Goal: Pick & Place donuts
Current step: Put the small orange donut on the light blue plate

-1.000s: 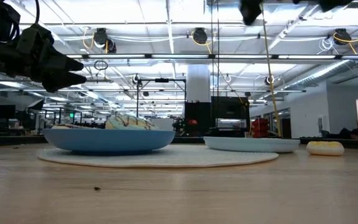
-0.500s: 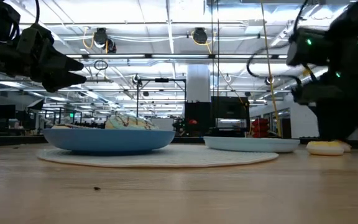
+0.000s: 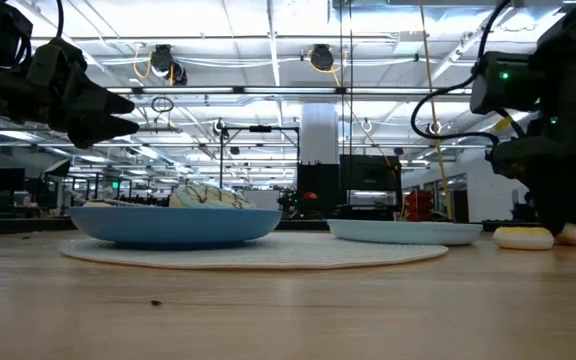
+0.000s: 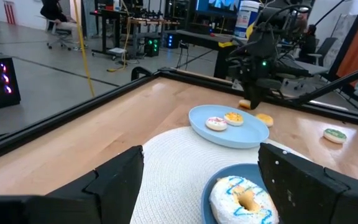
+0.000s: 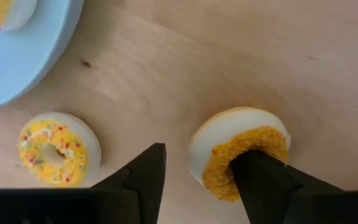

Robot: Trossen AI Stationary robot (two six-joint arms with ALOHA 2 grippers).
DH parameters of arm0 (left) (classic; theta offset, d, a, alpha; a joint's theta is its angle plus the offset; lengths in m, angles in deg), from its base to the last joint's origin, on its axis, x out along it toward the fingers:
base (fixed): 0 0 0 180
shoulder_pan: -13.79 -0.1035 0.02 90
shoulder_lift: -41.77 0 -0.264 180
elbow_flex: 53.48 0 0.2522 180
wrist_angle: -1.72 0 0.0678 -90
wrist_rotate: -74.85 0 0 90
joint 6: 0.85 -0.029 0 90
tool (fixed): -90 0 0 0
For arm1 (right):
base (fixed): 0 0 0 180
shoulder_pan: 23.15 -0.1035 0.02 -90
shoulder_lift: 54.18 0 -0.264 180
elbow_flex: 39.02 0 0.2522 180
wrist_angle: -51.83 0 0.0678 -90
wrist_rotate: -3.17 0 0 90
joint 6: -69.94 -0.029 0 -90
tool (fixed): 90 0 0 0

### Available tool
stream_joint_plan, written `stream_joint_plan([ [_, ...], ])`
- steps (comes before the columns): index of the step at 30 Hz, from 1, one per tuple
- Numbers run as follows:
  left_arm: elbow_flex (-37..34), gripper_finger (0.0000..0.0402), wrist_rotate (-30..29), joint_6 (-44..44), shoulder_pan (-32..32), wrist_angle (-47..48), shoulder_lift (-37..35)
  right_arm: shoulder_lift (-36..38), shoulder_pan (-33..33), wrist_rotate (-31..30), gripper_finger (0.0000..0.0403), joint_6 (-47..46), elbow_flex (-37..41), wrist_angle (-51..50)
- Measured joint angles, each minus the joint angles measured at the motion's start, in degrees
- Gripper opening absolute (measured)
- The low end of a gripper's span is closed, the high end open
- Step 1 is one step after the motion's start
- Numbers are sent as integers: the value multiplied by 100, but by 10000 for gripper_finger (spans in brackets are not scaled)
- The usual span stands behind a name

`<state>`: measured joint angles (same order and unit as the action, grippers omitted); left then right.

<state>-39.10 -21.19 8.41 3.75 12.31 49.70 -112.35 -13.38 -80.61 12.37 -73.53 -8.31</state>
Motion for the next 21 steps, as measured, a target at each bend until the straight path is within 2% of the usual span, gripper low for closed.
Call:
stream_joint_plan([
  [4, 0, 310, 0, 5, 0, -2, 0, 1, 25, 62, 155, -59, -46, 81],
  [10, 0, 310, 0, 2, 0, 0, 0, 176, -276, 642, 147, 118, -118, 1376],
  [12, 0, 310, 0, 2, 0, 0, 0, 254, -350, 704, 148, 207, -193, 1438],
  [21, 0, 310, 0, 0, 0, -3, 0, 213, -471, 550, 160, 119, -183, 2058],
])
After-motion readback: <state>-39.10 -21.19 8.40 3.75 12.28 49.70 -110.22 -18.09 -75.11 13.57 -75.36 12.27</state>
